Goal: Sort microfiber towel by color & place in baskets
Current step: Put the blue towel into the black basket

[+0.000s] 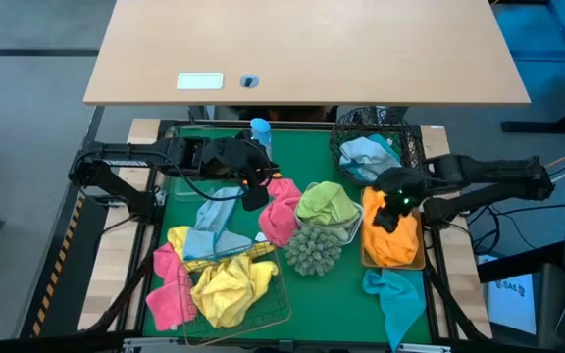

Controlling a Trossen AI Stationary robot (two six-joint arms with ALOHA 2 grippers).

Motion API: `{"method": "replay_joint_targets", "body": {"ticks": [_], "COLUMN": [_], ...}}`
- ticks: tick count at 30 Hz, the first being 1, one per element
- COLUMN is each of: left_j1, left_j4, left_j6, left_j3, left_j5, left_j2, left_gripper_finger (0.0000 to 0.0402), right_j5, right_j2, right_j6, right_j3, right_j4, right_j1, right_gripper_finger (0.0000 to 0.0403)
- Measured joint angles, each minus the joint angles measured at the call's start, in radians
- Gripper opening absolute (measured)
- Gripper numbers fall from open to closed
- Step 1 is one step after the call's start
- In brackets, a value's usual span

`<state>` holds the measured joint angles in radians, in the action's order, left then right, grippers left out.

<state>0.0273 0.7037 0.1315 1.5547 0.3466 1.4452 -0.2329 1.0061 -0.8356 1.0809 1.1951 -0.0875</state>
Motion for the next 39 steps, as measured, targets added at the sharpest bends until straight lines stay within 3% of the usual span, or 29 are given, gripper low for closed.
{"method": "replay_joint_targets", "body": {"ticks": [6, 12, 20, 31, 39], "left_j1": [0.000, 0.009, 0.047, 0.095, 0.108], "left_j4": [0.000, 0.000, 0.000, 0.000, 0.000], "left_j6": [0.044, 0.046, 0.053, 0.053, 0.049], "left_j3": [0.000, 0.000, 0.000, 0.000, 0.000], "left_j5": [0.000, 0.000, 0.000, 0.000, 0.000], "left_j2": [0.000, 0.000, 0.000, 0.000, 0.000], "left_gripper_finger": [0.0045, 0.0045, 0.0045, 0.0045, 0.0045], "right_j5": [0.081, 0.190, 0.187, 0.171, 0.168], "right_j2": [0.012, 0.091, 0.273, 0.481, 0.590], "right_j6": [-0.091, -0.301, -0.563, -0.783, -0.785], "right_j3": [0.001, 0.001, 0.001, 0.000, 0.000], "right_j4": [-0.217, -0.219, -0.189, -0.114, -0.129], "right_j1": [-0.213, -0.445, -0.668, -0.796, -0.796], "right_gripper_finger": [0.0183, 0.0183, 0.0183, 0.0183, 0.0183]}}
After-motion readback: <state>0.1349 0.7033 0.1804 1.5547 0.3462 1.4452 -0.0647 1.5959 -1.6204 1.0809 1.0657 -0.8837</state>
